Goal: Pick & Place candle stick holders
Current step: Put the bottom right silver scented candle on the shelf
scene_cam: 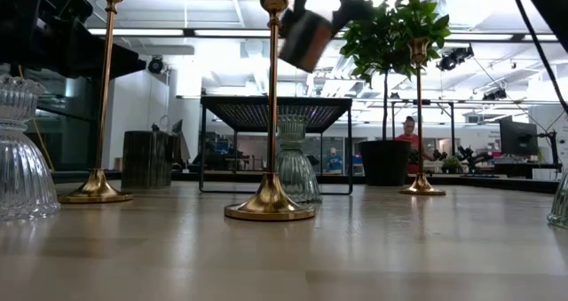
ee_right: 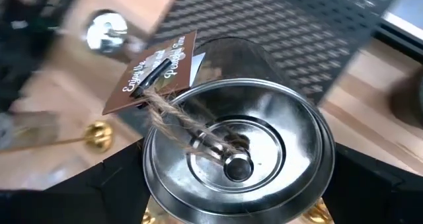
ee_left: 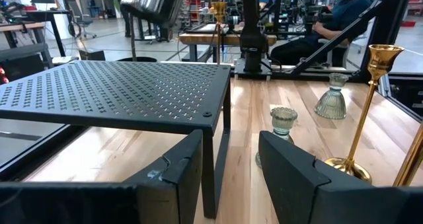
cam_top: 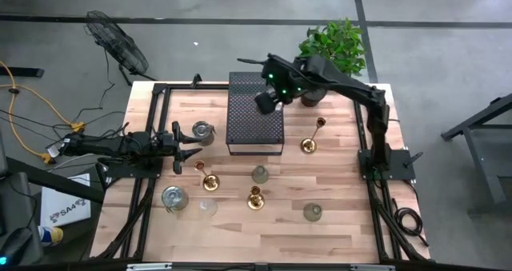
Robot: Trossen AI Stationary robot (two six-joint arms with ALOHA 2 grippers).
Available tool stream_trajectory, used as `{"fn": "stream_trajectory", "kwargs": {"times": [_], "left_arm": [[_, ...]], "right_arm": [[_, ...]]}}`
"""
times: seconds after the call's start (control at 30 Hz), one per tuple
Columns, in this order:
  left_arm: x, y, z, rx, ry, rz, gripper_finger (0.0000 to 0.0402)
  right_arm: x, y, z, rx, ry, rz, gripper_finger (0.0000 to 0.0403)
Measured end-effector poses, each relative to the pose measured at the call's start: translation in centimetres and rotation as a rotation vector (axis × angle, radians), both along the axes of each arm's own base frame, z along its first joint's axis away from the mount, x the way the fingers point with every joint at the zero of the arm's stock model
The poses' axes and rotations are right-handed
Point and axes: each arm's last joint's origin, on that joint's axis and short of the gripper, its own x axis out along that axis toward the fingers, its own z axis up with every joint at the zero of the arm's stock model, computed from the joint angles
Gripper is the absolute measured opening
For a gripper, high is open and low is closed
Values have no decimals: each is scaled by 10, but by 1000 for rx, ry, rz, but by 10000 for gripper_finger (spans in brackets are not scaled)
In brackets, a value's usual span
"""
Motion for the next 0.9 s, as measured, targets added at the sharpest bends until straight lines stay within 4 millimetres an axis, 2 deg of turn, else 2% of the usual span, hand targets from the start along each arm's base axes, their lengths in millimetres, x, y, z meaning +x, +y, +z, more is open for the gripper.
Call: {"fn": "stream_trajectory", "kwargs": {"times": [0.13, 0.23, 0.67, 0.9], "left_arm": [[0, 0, 0, 0, 0, 0, 145], [0, 0, 0, 0, 0, 0, 145], [0, 0, 0, 0, 0, -2, 145], [0, 0, 0, 0, 0, -2, 145]], "right_arm": [[7, -14, -19, 12, 82, -38, 341], [11, -18, -26, 20, 98, -45, 341], [20, -29, -43, 50, 136, -38, 352], [22, -32, -44, 35, 123, -19, 366]]}}
